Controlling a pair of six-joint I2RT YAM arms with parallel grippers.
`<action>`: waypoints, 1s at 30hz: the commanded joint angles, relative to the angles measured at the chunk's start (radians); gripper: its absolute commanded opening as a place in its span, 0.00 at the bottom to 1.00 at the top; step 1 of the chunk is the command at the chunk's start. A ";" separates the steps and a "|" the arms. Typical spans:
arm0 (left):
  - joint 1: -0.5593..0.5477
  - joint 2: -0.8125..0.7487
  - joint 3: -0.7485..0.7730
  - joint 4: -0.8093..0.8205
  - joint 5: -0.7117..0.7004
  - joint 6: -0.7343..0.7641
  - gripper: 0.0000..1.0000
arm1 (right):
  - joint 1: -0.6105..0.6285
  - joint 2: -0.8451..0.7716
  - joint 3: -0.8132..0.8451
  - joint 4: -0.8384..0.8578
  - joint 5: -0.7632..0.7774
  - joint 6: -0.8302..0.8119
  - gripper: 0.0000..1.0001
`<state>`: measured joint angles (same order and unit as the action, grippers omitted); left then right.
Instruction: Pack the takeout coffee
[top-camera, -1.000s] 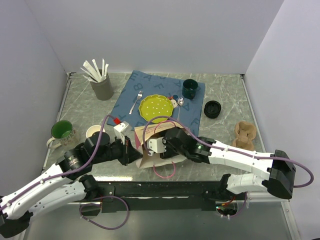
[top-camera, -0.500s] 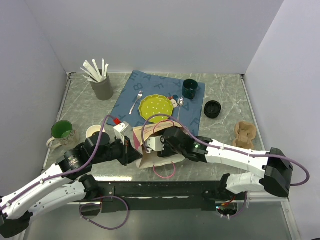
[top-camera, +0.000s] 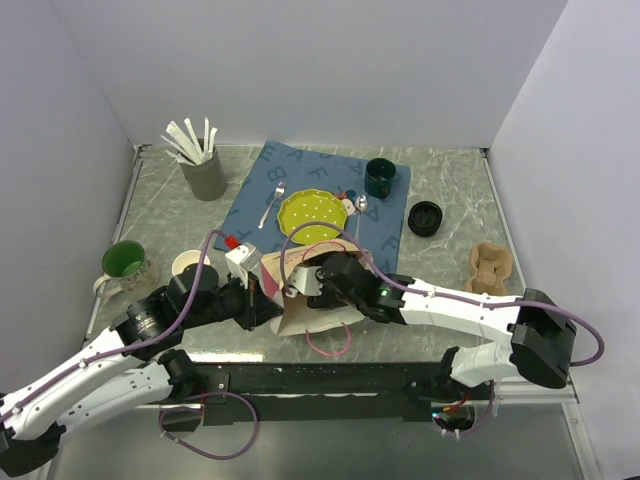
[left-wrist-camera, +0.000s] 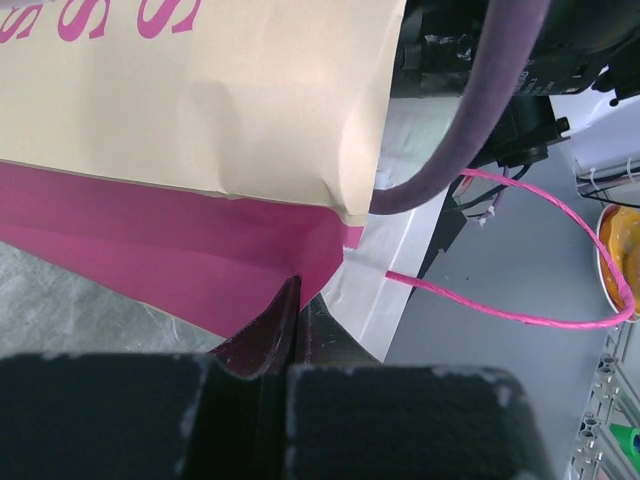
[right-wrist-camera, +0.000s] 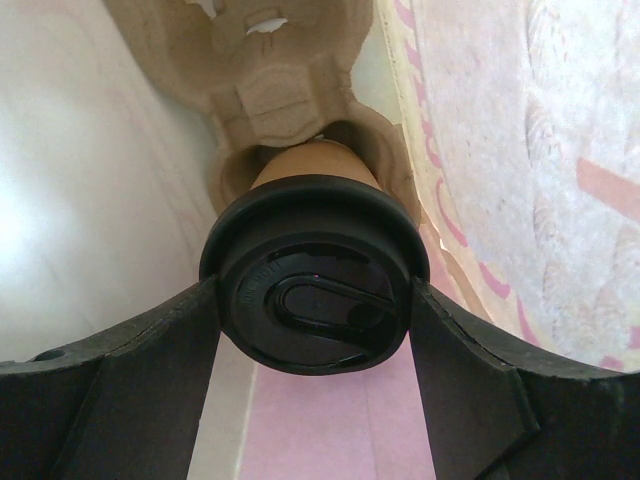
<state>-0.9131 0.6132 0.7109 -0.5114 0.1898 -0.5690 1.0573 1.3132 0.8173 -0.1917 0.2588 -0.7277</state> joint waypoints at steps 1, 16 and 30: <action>-0.004 -0.013 0.001 -0.006 0.030 -0.022 0.01 | -0.019 0.040 -0.014 0.075 0.040 0.091 0.44; -0.004 0.002 0.015 -0.009 0.027 -0.026 0.01 | -0.022 0.031 -0.011 0.060 0.008 0.113 0.72; -0.003 0.083 0.122 -0.050 -0.029 0.026 0.01 | -0.046 -0.028 0.121 -0.181 -0.075 0.094 0.94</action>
<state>-0.9115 0.6811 0.7685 -0.5480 0.1669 -0.5632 1.0302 1.3354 0.8654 -0.2573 0.2230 -0.6640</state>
